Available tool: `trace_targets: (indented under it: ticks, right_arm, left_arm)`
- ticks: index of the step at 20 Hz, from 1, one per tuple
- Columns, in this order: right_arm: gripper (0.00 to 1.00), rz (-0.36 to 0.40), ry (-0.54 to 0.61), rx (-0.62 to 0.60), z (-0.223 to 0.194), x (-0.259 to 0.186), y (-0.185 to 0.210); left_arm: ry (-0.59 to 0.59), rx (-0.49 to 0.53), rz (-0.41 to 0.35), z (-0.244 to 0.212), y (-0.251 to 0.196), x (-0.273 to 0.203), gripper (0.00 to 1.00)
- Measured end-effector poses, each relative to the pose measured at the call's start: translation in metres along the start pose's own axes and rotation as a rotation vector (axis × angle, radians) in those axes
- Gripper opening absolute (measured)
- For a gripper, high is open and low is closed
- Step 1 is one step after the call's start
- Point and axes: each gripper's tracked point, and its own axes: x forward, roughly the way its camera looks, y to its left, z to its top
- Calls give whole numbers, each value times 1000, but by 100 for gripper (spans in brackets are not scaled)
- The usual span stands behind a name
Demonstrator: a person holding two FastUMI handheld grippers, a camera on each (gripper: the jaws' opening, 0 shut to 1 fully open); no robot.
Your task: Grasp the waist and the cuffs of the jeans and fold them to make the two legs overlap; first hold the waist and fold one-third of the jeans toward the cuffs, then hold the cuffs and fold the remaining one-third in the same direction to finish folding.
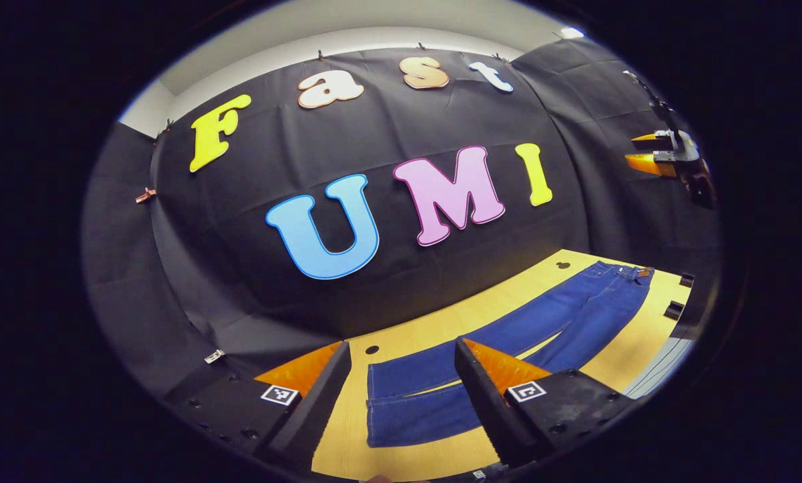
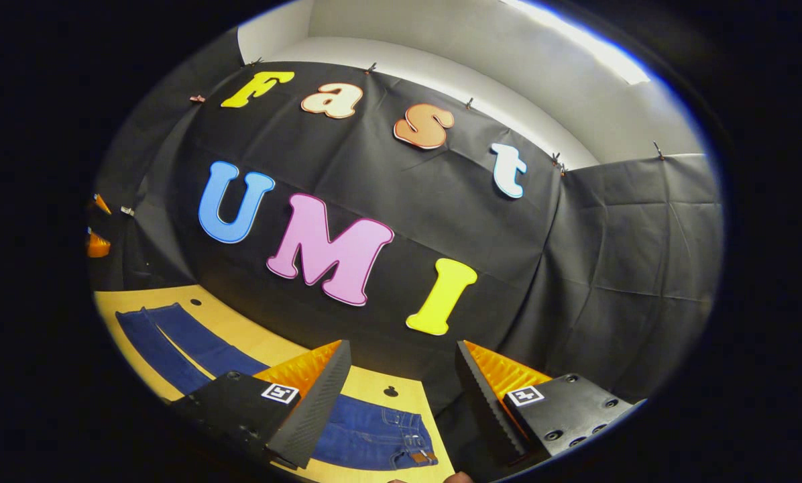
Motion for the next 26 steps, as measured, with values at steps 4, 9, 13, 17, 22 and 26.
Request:
trace_targets:
  ticks: [4, 9, 13, 17, 22, 26]
  right_arm:
    - [96, 52, -9, 12, -1, 18, 34]
    - [96, 208, 37, -103, -34, 37, 81]
    - [96, 267, 47, -135, -49, 56, 102]
    - [96, 297, 58, -185, -65, 71, 108]
    - [96, 314, 142, -259, -117, 77, 93]
    - [96, 274, 228, -330, -158, 67, 63]
  left_arm:
    - [-13, 49, -2, -4, 4, -5, 97]
    - [42, 111, -30, -30, 2, 1, 97]
    - [112, 181, -50, -60, -4, 4, 97]
    - [172, 245, -63, -87, -13, 2, 98]
    - [237, 323, -115, -126, -34, 15, 98]
    - [278, 436, -202, -163, -39, 30, 97]
